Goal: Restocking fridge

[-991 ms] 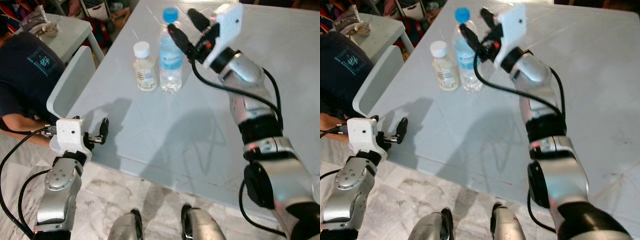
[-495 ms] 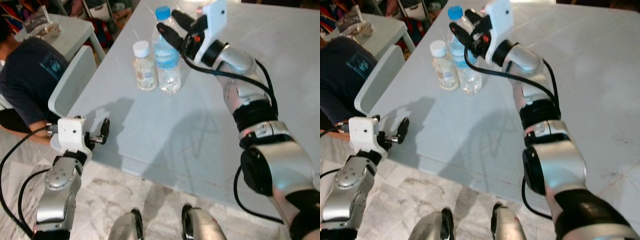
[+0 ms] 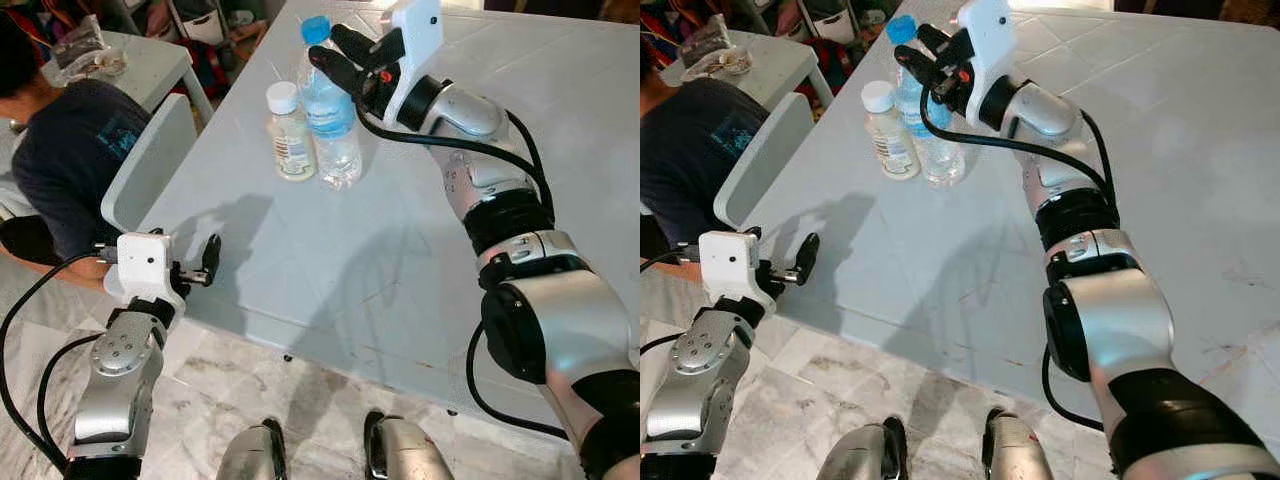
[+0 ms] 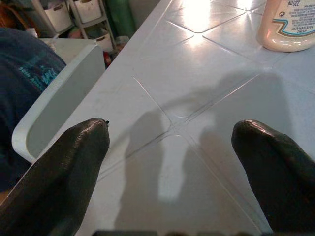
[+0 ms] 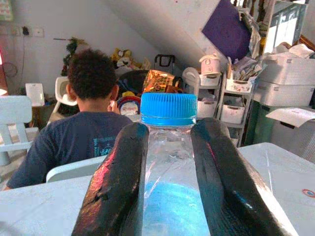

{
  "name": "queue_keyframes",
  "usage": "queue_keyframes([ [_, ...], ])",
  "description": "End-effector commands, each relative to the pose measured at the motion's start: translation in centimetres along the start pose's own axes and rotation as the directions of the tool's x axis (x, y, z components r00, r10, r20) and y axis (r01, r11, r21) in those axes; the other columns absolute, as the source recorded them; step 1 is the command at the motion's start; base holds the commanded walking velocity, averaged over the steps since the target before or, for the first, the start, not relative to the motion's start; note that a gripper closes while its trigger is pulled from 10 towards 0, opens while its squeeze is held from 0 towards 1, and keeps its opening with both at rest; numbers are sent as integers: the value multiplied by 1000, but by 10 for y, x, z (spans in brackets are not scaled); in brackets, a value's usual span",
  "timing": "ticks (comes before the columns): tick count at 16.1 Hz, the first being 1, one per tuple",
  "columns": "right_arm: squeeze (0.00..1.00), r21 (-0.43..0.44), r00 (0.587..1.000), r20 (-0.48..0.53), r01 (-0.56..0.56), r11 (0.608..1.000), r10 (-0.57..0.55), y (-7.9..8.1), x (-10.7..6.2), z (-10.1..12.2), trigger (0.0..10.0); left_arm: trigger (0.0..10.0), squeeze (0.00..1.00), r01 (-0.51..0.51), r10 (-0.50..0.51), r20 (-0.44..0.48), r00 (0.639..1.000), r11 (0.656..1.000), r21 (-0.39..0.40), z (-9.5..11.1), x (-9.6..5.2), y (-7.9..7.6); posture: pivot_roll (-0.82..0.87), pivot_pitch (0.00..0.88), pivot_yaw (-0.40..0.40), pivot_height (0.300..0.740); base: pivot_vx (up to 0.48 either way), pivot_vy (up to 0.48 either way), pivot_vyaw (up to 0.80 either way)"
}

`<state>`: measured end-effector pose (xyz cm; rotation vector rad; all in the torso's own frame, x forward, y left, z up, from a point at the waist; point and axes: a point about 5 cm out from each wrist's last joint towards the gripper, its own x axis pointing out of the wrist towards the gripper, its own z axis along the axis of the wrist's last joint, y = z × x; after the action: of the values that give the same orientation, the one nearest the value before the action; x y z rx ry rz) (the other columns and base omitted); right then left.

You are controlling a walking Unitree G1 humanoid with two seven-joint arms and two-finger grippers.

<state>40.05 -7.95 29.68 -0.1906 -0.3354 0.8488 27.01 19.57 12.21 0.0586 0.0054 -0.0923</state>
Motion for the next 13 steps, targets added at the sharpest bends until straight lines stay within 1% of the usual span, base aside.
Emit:
queue_keyframes([
  [1,0,15,991,-134,-3,1000,5,2,-4,-23,0,10000,0,-5,5,-12,1000,1000,15,-2,0,2,35,192,106,740,0,0,0],
  [3,0,21,982,-184,54,998,-49,-3,-8,-28,0,10000,0,-1,1,-10,1000,1000,13,-2,1,0,31,184,105,740,0,0,0],
  [4,0,35,976,-199,99,994,-90,-6,-9,-29,0,10000,0,0,0,-10,1000,1000,11,-3,2,0,30,183,106,740,0,0,0],
  [6,0,53,969,-195,162,985,-149,-9,-11,-28,0,10000,0,-1,1,-9,1000,1000,9,-4,3,0,23,172,103,740,0,0,0],
  [7,0,53,970,-181,178,983,-165,-8,-11,-26,0,10000,0,-1,1,-8,1000,1000,9,-3,3,0,23,172,103,740,0,0,0],
  [8,0,53,973,-133,199,979,-190,-5,-11,-19,0,10000,0,-1,1,-5,1000,1000,8,-4,5,0,15,161,100,740,0,0,0],
  [9,0,43,977,-104,193,980,-188,-2,-10,-15,0,10000,0,-1,1,-2,1000,1000,6,-3,7,-1,11,157,98,740,0,0,0],
  [10,0,18,978,-57,200,980,-199,3,-12,-9,0,10000,0,-2,2,3,1000,1000,2,-3,9,-2,7,152,96,740,0,0,0],
  [12,0,79,979,15,204,976,-205,15,-18,-3,0,10000,0,-1,1,8,1000,1000,-2,-3,10,-4,-4,141,88,740,0,0,0],
  [13,0,88,977,46,205,975,-209,29,-29,-4,2118,10000,0,-2,2,10,1000,1000,-6,-4,11,-5,-9,140,86,740,0,0,0],
])
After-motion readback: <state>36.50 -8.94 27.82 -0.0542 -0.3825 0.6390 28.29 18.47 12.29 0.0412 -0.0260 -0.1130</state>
